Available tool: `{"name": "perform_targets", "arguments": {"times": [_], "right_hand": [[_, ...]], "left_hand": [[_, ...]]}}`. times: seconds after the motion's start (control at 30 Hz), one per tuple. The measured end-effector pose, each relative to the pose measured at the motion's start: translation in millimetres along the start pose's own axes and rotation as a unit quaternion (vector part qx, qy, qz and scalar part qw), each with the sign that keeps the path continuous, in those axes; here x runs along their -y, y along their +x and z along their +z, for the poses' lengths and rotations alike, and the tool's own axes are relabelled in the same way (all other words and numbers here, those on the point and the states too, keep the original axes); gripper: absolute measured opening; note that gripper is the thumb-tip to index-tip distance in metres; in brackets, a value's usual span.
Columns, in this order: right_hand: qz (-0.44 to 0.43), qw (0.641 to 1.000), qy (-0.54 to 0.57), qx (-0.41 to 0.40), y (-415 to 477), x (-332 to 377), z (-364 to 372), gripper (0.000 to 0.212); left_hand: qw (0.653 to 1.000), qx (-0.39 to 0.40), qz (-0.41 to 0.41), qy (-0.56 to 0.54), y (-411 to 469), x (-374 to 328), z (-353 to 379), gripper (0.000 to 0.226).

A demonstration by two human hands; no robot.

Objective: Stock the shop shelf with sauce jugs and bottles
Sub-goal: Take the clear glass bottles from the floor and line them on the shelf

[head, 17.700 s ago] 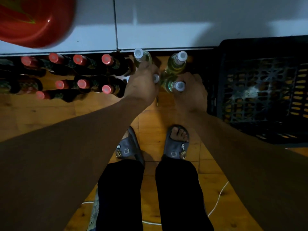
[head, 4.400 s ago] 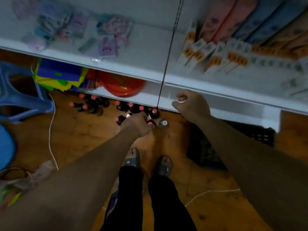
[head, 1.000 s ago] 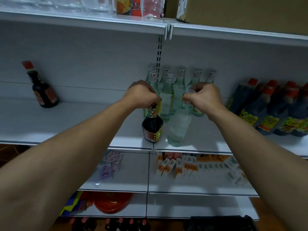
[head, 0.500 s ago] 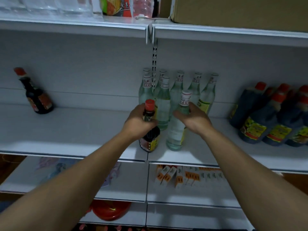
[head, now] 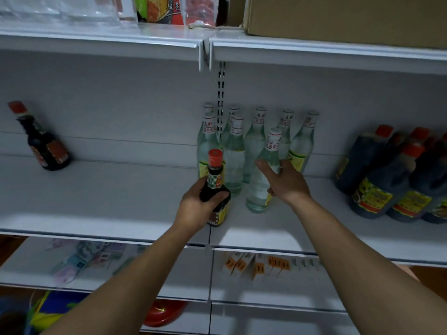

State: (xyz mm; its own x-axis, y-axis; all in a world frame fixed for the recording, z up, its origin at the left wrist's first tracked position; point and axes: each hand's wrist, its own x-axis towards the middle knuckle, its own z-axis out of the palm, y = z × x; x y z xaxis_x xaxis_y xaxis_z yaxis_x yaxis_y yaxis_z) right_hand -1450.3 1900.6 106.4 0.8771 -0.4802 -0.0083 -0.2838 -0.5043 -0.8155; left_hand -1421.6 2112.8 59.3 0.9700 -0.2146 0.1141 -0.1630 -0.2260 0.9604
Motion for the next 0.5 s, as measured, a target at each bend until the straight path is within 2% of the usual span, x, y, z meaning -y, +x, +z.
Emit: {"name": "perform_targets", "arguments": {"times": [0.23, 0.5], "right_hand": [[-0.018, 0.999, 0.032, -0.014, 25, 1, 12, 0.068], [-0.029, 0.999, 0.043, -0.017, 39, -2, 24, 0.087]], "left_hand": [[1.0, -0.004, -0.006, -0.018, 4, 3, 6, 0.027], [1.0, 0.016, -0.011, -0.021, 10, 0, 17, 0.033]]}}
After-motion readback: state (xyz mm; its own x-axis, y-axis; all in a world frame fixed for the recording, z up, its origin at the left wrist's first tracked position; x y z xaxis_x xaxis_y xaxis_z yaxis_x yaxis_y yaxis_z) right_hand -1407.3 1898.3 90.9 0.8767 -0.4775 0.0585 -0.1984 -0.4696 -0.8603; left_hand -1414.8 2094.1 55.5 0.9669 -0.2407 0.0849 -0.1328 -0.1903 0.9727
